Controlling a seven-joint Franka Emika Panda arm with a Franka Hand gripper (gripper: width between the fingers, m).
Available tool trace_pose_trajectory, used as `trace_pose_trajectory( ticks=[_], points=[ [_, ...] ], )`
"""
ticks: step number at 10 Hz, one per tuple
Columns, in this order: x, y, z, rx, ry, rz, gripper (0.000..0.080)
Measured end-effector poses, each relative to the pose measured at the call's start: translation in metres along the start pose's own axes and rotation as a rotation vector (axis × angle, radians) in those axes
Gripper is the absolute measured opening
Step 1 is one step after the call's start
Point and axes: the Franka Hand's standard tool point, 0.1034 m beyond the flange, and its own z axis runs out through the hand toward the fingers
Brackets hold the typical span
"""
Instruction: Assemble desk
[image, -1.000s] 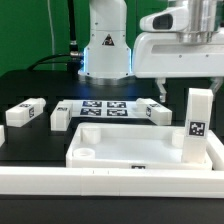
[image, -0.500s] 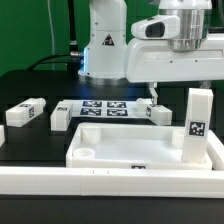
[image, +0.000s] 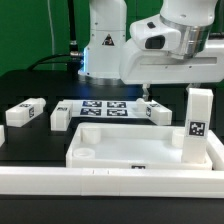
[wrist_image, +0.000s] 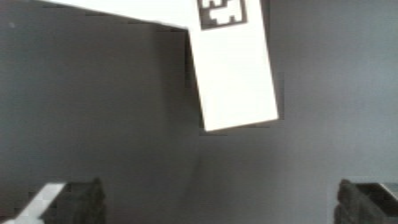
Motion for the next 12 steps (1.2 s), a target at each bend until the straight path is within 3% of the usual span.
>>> trace_pose_trajectory(
  ticks=[3, 4, 5, 6, 8, 9, 12],
  points=[
    [-0.006, -0.001, 0.003, -0.005, -0.247, 0.001, 0.0649],
    [-0.002, 0.000, 0.006, -0.037, -0.278, -0.031, 0.0649],
    [-0.010, -0.002, 0.015, -0.043, -0.344, -0.051, 0.0649],
    [-0.016, -0.001, 0.026, -0.043, -0.414, -0.064, 0.0649],
    [-0.024, 0.001, 0.032, -0.027, -0.556, -0.116, 0.0649],
    [-0.017, 0.001, 0.034, -0.025, -0.558, -0.125, 0.0649],
    [-0.017, 0.001, 0.035, -0.027, -0.557, -0.121, 0.0649]
  ],
)
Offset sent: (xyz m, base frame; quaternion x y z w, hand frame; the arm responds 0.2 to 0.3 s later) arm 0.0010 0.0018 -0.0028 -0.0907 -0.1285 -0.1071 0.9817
